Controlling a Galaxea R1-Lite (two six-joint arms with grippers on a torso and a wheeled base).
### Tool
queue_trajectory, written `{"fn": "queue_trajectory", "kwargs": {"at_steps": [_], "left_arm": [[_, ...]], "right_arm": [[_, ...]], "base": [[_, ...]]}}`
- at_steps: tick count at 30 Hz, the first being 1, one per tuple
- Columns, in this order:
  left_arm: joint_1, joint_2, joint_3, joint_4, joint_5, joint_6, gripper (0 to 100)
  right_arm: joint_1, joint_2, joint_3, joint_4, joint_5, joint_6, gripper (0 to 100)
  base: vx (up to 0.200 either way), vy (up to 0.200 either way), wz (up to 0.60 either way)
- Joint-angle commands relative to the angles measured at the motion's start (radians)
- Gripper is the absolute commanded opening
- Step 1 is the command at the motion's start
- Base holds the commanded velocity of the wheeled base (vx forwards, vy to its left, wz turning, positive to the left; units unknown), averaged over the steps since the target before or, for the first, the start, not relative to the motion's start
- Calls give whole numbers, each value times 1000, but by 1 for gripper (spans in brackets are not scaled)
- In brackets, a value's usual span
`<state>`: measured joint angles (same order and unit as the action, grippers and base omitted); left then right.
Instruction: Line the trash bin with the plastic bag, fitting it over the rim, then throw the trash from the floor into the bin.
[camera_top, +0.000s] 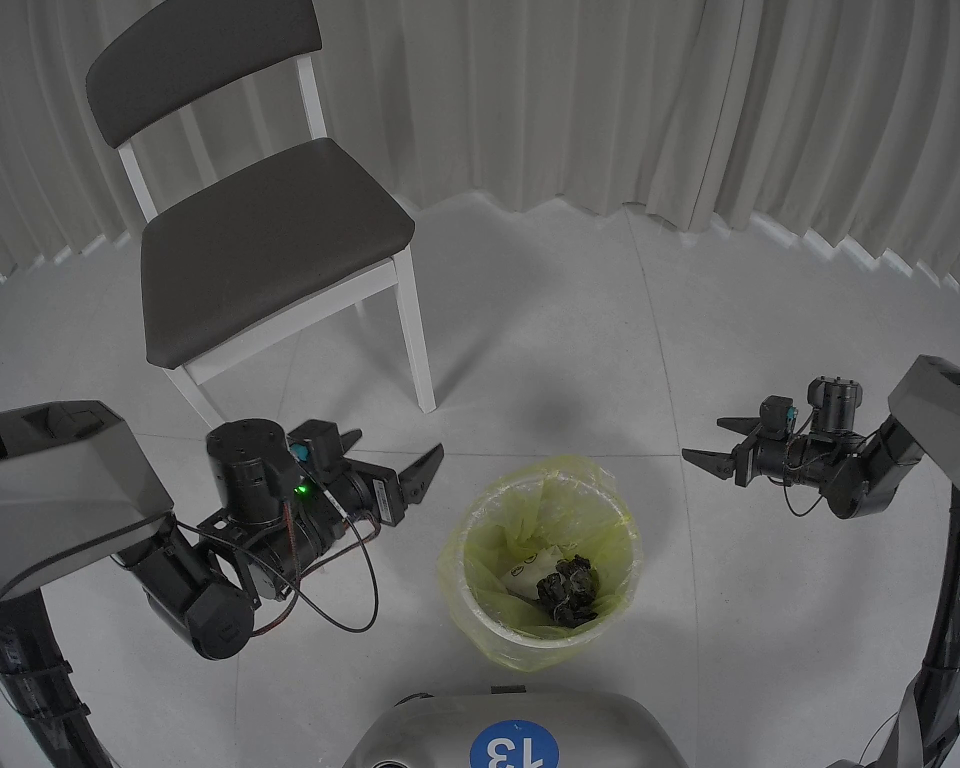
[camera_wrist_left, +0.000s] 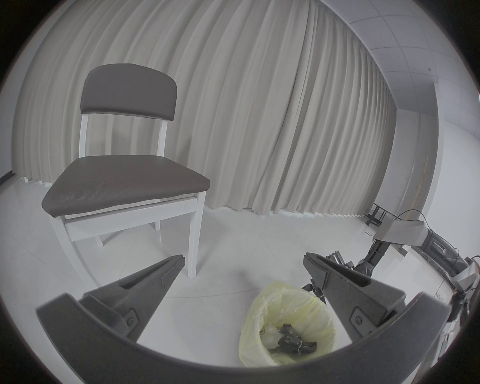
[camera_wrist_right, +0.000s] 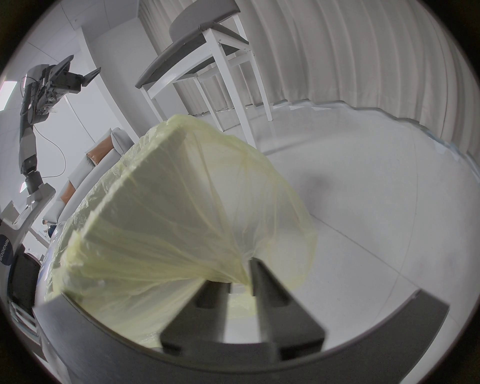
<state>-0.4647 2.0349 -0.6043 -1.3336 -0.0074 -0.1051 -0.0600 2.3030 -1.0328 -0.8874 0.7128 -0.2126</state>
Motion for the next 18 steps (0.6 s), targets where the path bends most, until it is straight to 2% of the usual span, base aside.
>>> {"fn": "queue_trajectory", "kwargs": {"at_steps": [1, 3, 7, 11, 13, 16, 18], "left_arm": [[11, 45, -75, 249, -95, -41, 100], [21, 79, -60, 266, -124, -42, 100], [32, 194, -48, 228, -129, -44, 100], [34, 260, -42, 174, -129, -42, 100], [64, 337, -37, 113, -141, -24, 100], [113, 358, -29, 100, -233, 41, 100], [164, 357, -8, 102, -347, 136, 100]], "right_arm": [[-11, -306, 258, -130, -36, 84, 100], [-11, -366, 295, -127, -62, 88, 100], [-11, -450, 335, -125, -124, 88, 100], [-11, -494, 352, -114, -128, 88, 100], [-11, -544, 370, -85, -128, 88, 100], [-4, -580, 381, -54, -128, 84, 100], [0, -596, 382, -36, -127, 81, 100]], "base": [[0, 0, 0], [0, 0, 0], [0, 0, 0], [0, 0, 0], [0, 0, 0], [0, 0, 0], [0, 0, 0]]}}
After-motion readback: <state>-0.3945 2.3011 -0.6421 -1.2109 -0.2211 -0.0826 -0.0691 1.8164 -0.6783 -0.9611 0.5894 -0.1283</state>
